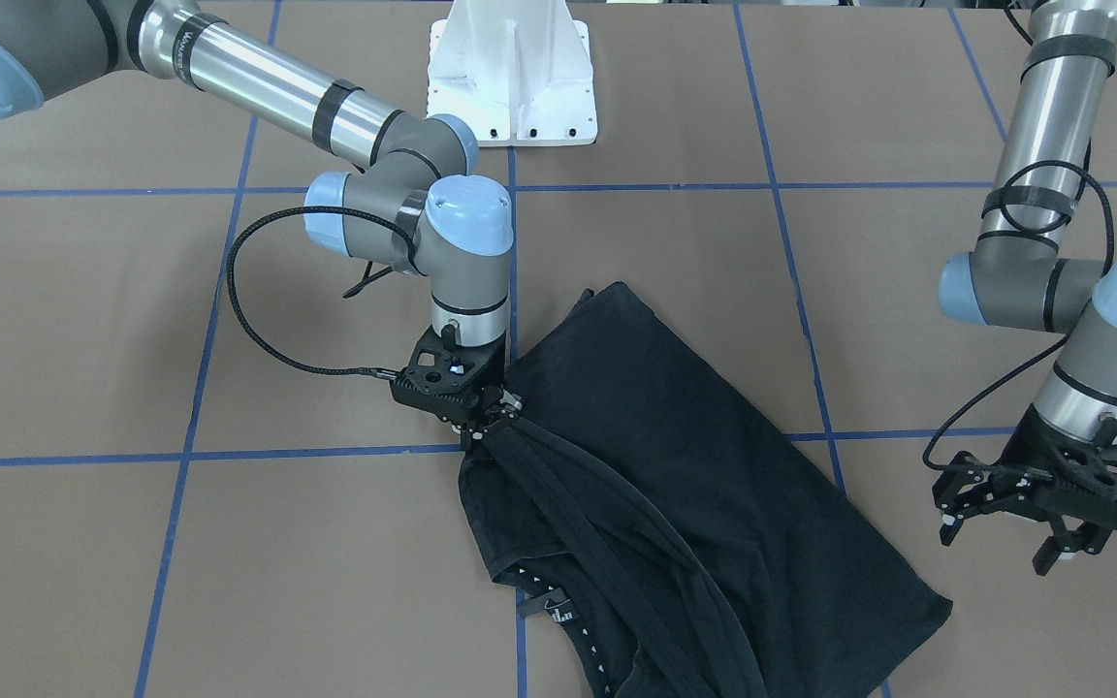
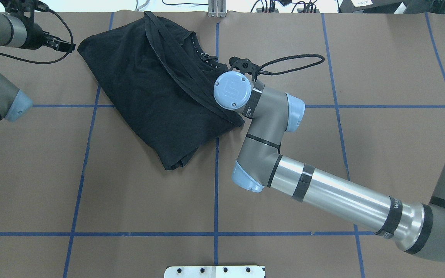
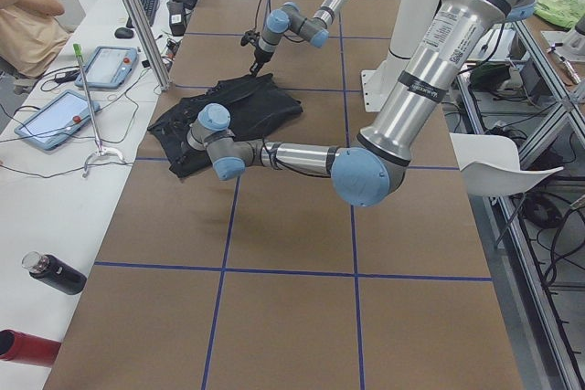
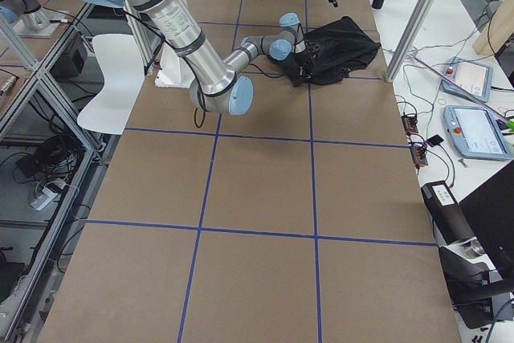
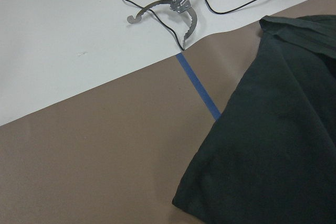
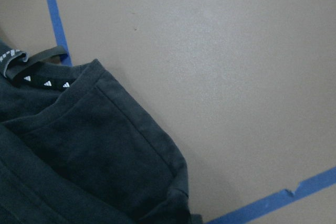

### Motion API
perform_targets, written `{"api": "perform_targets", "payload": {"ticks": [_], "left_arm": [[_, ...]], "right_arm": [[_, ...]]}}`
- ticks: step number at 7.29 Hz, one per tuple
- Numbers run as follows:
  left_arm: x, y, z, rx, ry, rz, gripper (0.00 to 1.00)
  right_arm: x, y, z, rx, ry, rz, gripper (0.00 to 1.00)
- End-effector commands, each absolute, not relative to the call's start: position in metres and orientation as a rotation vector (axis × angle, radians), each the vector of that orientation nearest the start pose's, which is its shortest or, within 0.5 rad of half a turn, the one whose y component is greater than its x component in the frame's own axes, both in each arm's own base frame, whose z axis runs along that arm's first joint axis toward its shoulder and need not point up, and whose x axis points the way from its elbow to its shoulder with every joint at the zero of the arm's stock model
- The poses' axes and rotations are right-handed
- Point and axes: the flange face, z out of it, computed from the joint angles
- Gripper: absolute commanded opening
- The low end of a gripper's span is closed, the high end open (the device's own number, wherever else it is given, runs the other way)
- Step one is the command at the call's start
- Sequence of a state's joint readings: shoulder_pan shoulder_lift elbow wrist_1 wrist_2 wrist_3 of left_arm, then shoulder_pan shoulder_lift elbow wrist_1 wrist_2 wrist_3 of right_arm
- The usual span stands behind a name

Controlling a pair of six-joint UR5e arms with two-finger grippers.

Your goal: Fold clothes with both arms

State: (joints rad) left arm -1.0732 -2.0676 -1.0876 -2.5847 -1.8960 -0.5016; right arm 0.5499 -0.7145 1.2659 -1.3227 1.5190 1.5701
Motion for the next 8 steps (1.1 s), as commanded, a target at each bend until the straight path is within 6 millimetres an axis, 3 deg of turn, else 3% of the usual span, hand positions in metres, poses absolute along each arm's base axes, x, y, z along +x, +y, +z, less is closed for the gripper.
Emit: {"api": "perform_targets", "payload": {"ticks": [1,2,3,6,8], "left_arm": [[0.259,-0.687,0.494,0.751,0.749,0.163,1.0],[0.26,-0.687,0.494,0.751,0.749,0.164,1.0],[0.261,-0.686,0.494,0.75,0.75,0.166,1.0],[0.264,-0.686,0.493,0.75,0.752,0.17,1.0],[0.264,-0.685,0.492,0.756,0.755,0.171,1.0]], "right_arm": [[-0.59,-0.461,0.232,0.262,-0.782,0.49,0.0],[-0.595,-0.399,0.228,0.29,-0.799,0.444,0.0],[-0.599,-0.358,0.219,0.279,-0.808,0.446,0.0],[-0.598,-0.298,0.199,0.272,-0.805,0.453,0.0],[-0.593,-0.284,0.193,0.255,-0.796,0.464,0.0]]}}
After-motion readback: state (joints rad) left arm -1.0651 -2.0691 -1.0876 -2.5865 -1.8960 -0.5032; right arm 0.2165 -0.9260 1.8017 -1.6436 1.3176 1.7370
